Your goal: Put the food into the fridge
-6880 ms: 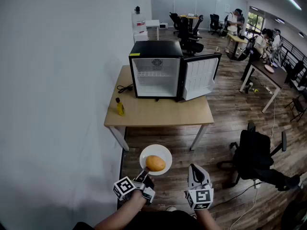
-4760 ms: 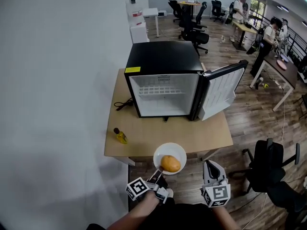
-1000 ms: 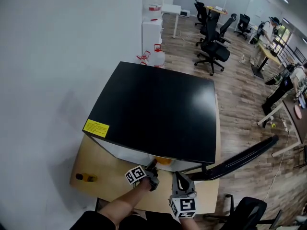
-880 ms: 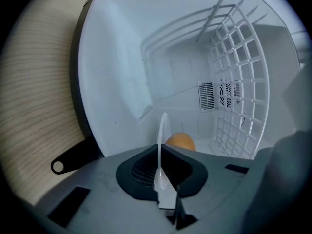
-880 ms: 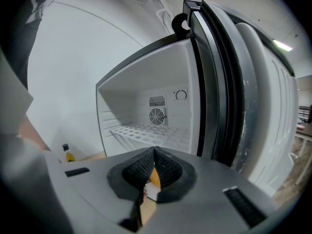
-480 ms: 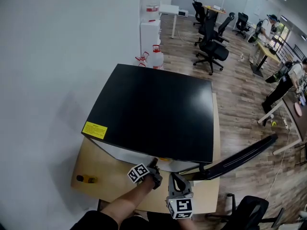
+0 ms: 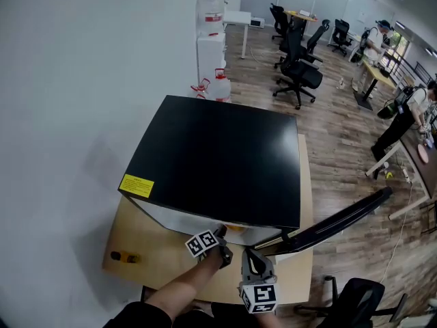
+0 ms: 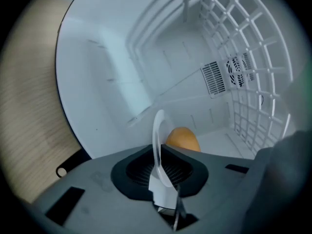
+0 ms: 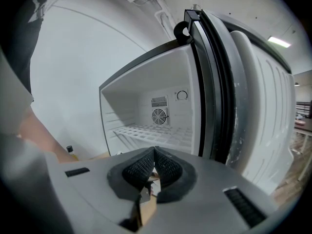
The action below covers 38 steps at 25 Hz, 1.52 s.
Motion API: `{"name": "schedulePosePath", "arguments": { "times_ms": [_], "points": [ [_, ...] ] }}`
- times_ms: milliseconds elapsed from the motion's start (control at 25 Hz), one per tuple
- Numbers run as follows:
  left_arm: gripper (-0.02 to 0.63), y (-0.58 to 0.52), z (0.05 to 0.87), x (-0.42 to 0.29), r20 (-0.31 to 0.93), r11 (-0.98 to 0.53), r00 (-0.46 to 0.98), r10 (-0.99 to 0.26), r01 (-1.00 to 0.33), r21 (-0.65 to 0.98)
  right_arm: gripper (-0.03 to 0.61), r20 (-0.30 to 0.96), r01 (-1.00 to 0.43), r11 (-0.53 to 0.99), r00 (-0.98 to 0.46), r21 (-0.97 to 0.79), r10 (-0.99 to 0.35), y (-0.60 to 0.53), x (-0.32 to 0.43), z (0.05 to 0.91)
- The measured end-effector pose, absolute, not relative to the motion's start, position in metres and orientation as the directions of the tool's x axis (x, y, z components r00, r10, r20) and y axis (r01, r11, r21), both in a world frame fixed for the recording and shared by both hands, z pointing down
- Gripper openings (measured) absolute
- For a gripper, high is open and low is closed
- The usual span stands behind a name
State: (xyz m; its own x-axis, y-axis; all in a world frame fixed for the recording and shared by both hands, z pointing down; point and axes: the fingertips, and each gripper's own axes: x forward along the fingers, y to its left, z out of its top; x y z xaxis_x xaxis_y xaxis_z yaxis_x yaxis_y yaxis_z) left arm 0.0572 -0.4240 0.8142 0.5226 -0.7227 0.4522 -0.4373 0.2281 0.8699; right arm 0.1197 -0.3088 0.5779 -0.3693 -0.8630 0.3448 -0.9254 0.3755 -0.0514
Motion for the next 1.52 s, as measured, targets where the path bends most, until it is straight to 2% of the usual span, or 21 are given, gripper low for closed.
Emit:
{"name": "schedulePosePath", "arguments": {
  "times_ms": [80,280,400,600,680,880,1520],
  "points": [
    [0.026,-0.424,0.813,0.056,0.490,0.195,0.506,-0.709,-0.527,0.827,0.060,0.353,-0.924,0.378,-0.372,-0.055,-0.859,-0.302,0.120,0.580],
    [0.086,-0.423,0.813,0.056,0.594,0.085,0.459,-0.661,-0.740,0.667,0.060,0.372,-0.922,0.385,-0.374,-0.047,-0.850,-0.284,0.123,0.587],
    [0.111,-0.426,0.813,0.052,0.623,0.075,0.423,-0.658,-0.786,0.613,0.060,0.375,-0.924,0.380,-0.369,-0.047,-0.850,-0.279,0.126,0.589],
    [0.244,-0.435,0.809,0.050,0.625,0.054,0.411,-0.664,-0.807,0.588,0.060,0.363,-0.928,0.369,-0.361,-0.049,-0.859,-0.285,0.129,0.585],
    [0.272,-0.434,0.807,0.053,0.627,0.044,0.425,-0.652,-0.805,0.591,0.060,0.361,-0.930,0.364,-0.357,-0.051,-0.861,-0.287,0.132,0.584],
    [0.281,-0.432,0.805,0.051,0.627,-0.008,0.420,-0.656,-0.835,0.551,0.060,0.368,-0.929,0.366,-0.359,-0.055,-0.858,-0.286,0.132,0.586],
    [0.284,-0.404,0.790,0.039,0.596,-0.056,0.462,-0.657,-0.818,0.572,0.060,0.348,-0.940,0.339,-0.335,-0.052,-0.876,-0.257,0.126,0.578]
  ]
}}
